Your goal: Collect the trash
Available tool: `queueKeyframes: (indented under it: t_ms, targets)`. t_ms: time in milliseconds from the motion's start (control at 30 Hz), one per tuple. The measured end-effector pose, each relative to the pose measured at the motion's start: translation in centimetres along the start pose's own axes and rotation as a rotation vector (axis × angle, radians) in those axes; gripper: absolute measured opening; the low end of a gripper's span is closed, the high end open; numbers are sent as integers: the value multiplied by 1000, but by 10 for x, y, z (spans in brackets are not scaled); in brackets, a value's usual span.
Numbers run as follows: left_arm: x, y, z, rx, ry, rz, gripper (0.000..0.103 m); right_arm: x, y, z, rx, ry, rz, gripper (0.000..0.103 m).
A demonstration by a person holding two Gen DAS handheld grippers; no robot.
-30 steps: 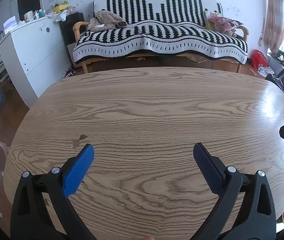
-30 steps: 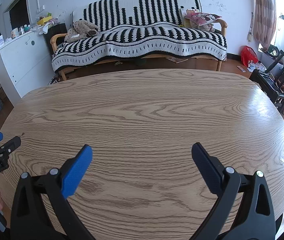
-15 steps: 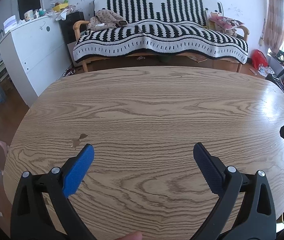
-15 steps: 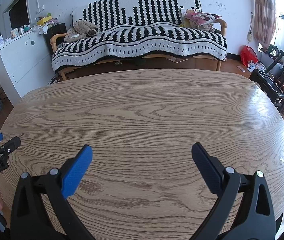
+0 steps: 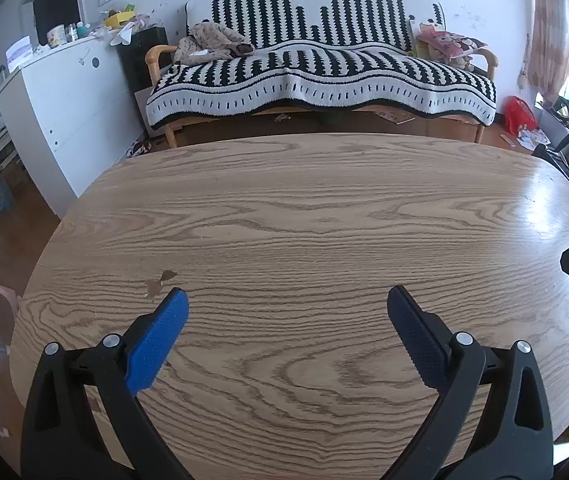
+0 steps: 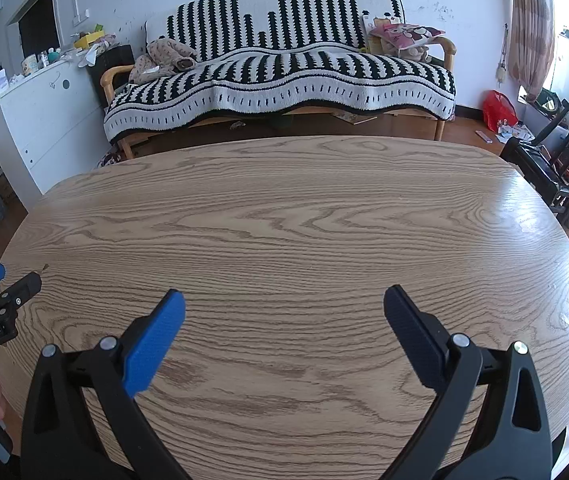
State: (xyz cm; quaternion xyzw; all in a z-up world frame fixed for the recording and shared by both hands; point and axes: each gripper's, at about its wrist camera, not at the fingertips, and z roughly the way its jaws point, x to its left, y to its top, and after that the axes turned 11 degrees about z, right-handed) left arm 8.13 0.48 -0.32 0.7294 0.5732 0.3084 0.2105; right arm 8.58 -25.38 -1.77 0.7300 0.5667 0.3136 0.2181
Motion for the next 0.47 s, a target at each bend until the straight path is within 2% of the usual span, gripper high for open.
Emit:
queueKeyframes:
  t_ms: [467]
  targets:
    - [-1, 3, 3, 12, -5, 7, 97, -4, -1, 0, 5, 0, 5, 96]
